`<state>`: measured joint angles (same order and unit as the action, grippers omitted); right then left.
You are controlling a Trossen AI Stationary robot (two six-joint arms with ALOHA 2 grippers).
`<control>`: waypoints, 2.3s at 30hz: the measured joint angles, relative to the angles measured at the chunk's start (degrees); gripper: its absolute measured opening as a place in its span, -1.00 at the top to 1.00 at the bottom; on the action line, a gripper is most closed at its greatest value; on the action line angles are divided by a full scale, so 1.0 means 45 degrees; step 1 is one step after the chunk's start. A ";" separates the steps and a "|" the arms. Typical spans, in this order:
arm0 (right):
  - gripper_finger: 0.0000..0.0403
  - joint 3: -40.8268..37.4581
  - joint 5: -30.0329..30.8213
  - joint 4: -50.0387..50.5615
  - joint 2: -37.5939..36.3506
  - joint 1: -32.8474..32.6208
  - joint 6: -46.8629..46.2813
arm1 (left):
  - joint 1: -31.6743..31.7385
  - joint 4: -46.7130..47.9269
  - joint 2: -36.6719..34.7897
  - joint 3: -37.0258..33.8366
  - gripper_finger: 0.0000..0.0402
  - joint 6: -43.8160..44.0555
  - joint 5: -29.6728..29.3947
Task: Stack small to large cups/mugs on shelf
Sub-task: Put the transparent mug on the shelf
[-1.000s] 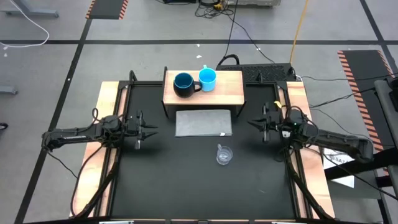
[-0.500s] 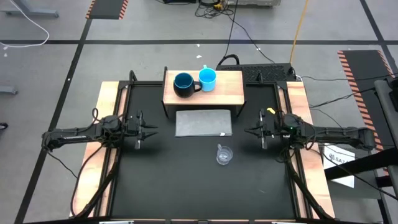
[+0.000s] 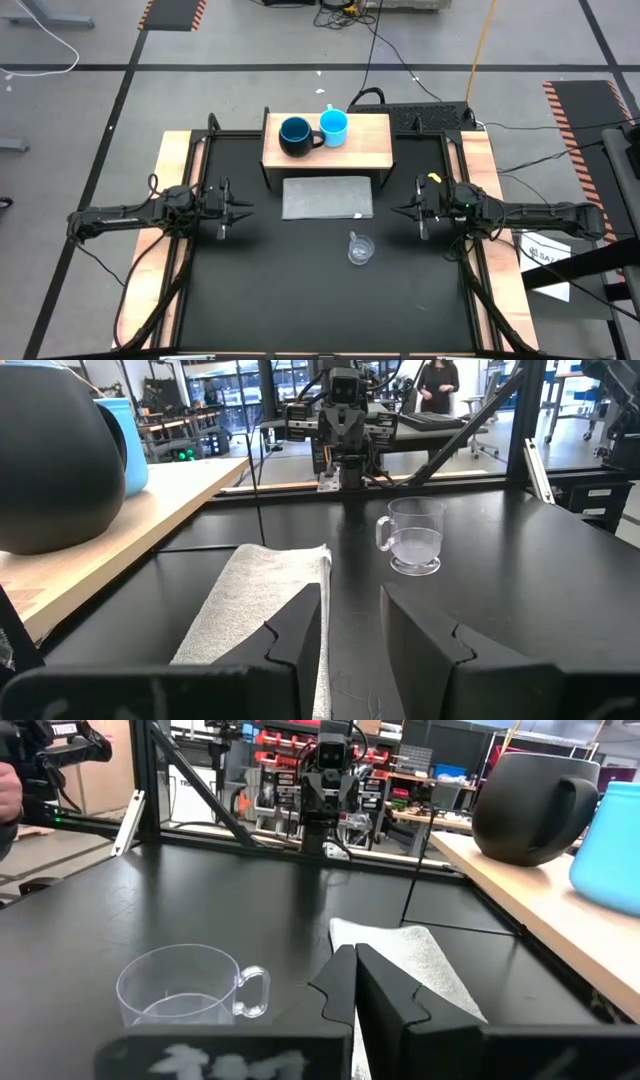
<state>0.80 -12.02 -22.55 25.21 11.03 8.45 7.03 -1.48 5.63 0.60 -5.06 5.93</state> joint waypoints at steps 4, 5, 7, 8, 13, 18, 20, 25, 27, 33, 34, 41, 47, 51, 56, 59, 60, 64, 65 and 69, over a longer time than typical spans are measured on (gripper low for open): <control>1.00 0.0000 -0.0003 0.0000 0.0000 0.0000 -0.0005 | 0.0002 -0.0002 -0.0002 0.0000 0.46 -0.0005 0.0000; 1.00 0.0000 -0.0003 0.0000 0.0000 0.0000 -0.0017 | 0.0000 -0.0001 -0.0005 0.0000 0.46 -0.0005 0.0000; 1.00 0.0000 -0.0003 0.0000 0.0000 0.0000 -0.0053 | 0.0002 0.0000 0.0000 0.0000 0.46 -0.0005 0.0000; 1.00 0.0000 -0.0007 0.0000 0.0000 0.0000 -0.0052 | 0.0001 -0.0001 -0.0004 0.0000 0.46 -0.0005 0.0000; 1.00 0.0000 -0.0008 -0.0796 0.0005 0.0000 -0.0093 | 0.0001 0.0000 -0.0005 0.0000 0.46 -0.0015 0.0000; 1.00 0.0550 -0.0037 -0.2377 -0.0017 0.0000 -0.0577 | 0.0003 -0.0002 0.0000 0.0000 0.46 -0.0095 -0.0005; 1.00 0.0880 -0.0480 -0.1704 0.0075 0.0000 -0.0549 | 0.0002 -0.0002 -0.0002 0.0000 0.46 -0.0093 -0.0005; 1.00 0.1991 -0.0732 -0.1190 0.0452 -0.0018 -0.0147 | 0.0000 0.0000 0.0000 0.0000 0.46 -0.0103 0.0000; 1.00 0.2324 -0.0732 -0.0699 0.0793 -0.0068 -0.0130 | 0.0000 0.0000 -0.0001 0.0000 0.46 -0.0140 -0.0005; 1.00 0.3251 -0.0732 -0.0774 0.2014 -0.0141 -0.0275 | 0.0000 0.0000 -0.0005 0.0000 0.46 -0.0151 0.0000; 1.00 0.3357 -0.0732 -0.0692 0.2236 -0.0141 -0.0357 | 0.0000 0.0000 0.0000 0.0000 0.46 -0.0151 -0.0005; 1.00 0.4409 -0.0740 -0.0242 0.3824 -0.0668 -0.0660 | 0.0004 -0.0002 -0.0003 0.0000 0.46 -0.0155 -0.0002; 1.00 0.5800 -0.0437 -0.0346 0.4994 -0.1854 -0.0272 | 0.0002 -0.0001 0.0000 0.0000 0.46 -0.0155 -0.0001; 1.00 0.6709 -0.0312 0.0848 0.5583 -0.2491 0.0049 | 0.0000 0.0000 0.0000 0.0000 0.46 -0.0155 0.0000; 1.00 0.7580 0.1320 0.3471 0.6009 -0.2822 -0.0246 | 0.0002 -0.0002 0.0000 0.0000 0.46 -0.0139 0.0000; 1.00 0.8007 0.1473 0.4766 0.6075 -0.2724 -0.0948 | 0.0005 0.0000 0.0000 0.0000 0.46 -0.0120 0.0000; 1.00 0.8164 0.1473 0.5154 0.6093 -0.2707 -0.1261 | 0.0005 -0.0005 0.0000 0.0000 0.46 -0.0102 0.0000; 1.00 0.8694 0.1473 0.6582 0.6122 -0.2696 -0.2418 | 0.0003 -0.0001 -0.0003 0.0000 0.46 -0.0102 0.0005; 1.00 0.8771 0.1450 0.6687 0.6180 -0.2696 -0.2657 | 0.0003 -0.0003 -0.0003 0.0000 0.46 -0.0115 0.0003; 1.00 0.8953 0.0964 0.6917 0.6634 -0.2696 -0.3546 | 0.0005 0.0000 0.0000 0.0000 0.46 -0.0208 0.0000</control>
<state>41.08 -7.68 8.58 55.06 -1.10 -7.51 7.05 -1.48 5.63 0.60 -5.99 5.93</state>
